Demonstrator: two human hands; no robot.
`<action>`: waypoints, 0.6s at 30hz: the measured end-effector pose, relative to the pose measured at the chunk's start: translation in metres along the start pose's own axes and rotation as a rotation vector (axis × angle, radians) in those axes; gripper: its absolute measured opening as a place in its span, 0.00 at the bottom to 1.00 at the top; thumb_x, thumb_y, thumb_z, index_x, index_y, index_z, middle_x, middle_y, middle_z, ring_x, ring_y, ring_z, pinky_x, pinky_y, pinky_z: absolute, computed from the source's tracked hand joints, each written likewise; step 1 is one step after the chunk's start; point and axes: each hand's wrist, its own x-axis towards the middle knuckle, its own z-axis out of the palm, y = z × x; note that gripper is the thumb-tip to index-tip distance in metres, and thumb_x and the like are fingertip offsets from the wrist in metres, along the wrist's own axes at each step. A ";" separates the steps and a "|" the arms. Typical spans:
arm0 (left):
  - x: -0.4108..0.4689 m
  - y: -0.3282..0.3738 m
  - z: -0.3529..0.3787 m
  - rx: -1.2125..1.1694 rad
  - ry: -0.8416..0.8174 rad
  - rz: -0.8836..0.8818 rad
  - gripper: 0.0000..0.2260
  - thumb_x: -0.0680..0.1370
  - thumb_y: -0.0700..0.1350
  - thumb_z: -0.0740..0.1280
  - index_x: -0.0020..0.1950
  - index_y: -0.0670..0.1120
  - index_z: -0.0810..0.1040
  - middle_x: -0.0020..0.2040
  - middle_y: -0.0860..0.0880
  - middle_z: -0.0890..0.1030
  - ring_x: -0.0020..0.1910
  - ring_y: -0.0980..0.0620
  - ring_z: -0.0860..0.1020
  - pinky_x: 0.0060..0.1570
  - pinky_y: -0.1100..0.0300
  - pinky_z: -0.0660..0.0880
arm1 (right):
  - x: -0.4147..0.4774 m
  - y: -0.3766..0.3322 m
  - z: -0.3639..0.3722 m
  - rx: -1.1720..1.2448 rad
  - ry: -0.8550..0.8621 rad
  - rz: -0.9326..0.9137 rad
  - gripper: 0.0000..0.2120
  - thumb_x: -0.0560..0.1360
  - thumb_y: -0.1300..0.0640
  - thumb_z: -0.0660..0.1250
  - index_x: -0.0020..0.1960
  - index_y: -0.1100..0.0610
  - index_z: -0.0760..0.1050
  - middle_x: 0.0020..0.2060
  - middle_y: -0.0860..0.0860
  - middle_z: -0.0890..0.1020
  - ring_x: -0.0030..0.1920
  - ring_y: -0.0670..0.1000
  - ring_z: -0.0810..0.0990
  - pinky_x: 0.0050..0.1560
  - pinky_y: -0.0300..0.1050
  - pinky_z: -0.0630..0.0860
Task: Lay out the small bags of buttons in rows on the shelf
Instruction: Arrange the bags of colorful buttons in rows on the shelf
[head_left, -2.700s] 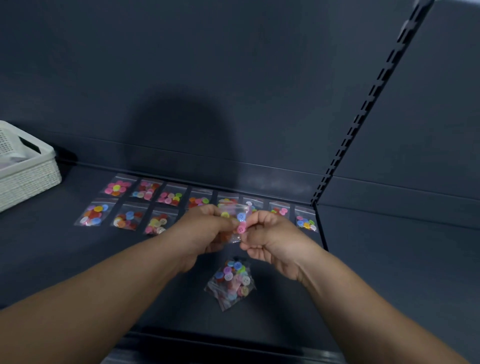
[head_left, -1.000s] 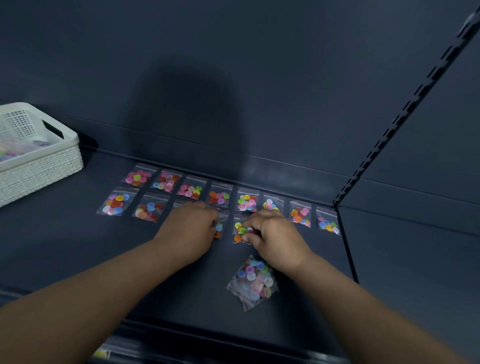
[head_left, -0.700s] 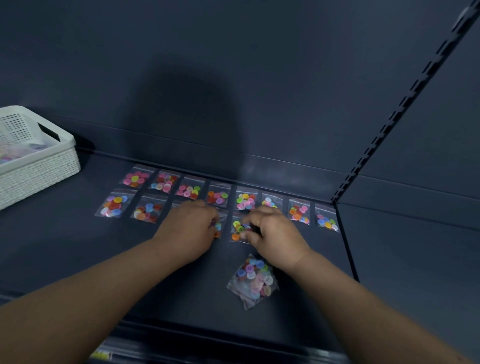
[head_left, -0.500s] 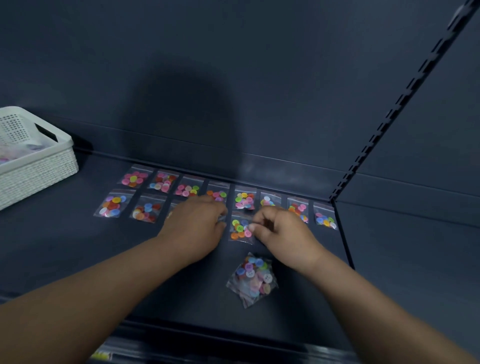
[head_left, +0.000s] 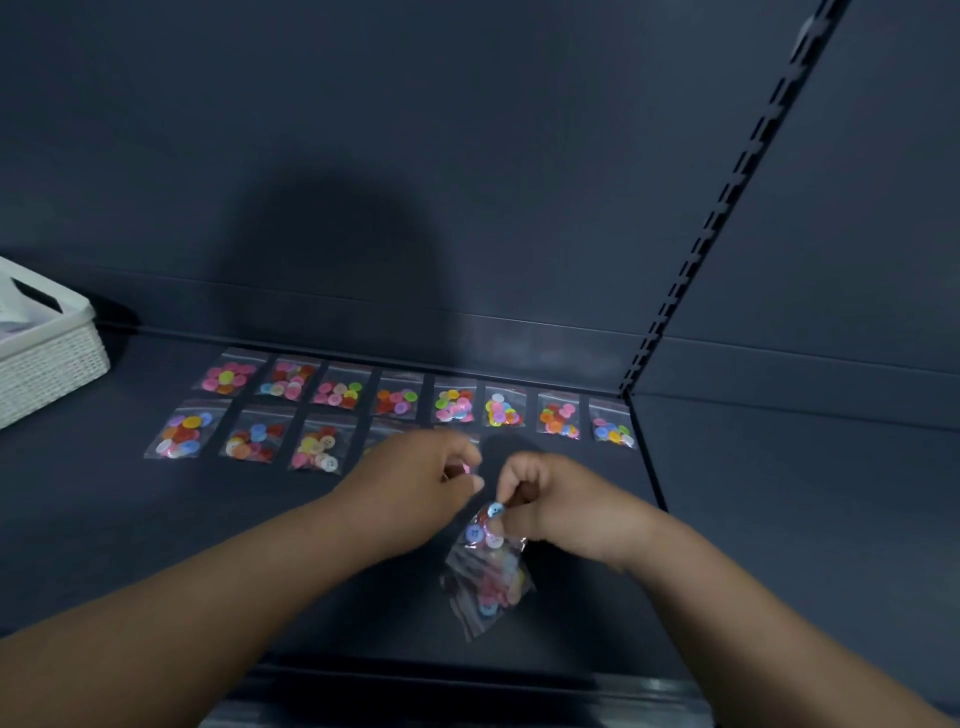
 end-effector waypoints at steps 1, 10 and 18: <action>0.000 0.003 0.001 -0.050 -0.026 -0.022 0.06 0.76 0.51 0.66 0.51 0.53 0.79 0.44 0.56 0.80 0.45 0.58 0.78 0.49 0.58 0.75 | -0.002 0.000 -0.002 0.080 0.014 0.004 0.10 0.69 0.65 0.73 0.40 0.55 0.73 0.30 0.47 0.77 0.32 0.44 0.74 0.35 0.37 0.70; 0.006 0.027 0.001 -0.436 -0.205 -0.193 0.07 0.71 0.37 0.73 0.39 0.45 0.75 0.31 0.51 0.77 0.29 0.57 0.73 0.33 0.64 0.70 | -0.015 -0.001 -0.019 0.531 0.023 0.046 0.11 0.72 0.66 0.70 0.49 0.52 0.76 0.39 0.50 0.78 0.35 0.45 0.77 0.37 0.38 0.72; 0.025 0.036 0.008 -0.480 -0.003 -0.222 0.07 0.73 0.33 0.67 0.43 0.45 0.76 0.34 0.47 0.77 0.30 0.53 0.75 0.33 0.63 0.72 | -0.016 0.009 -0.031 0.379 0.158 0.185 0.04 0.74 0.60 0.68 0.42 0.54 0.75 0.28 0.46 0.79 0.29 0.45 0.77 0.32 0.37 0.71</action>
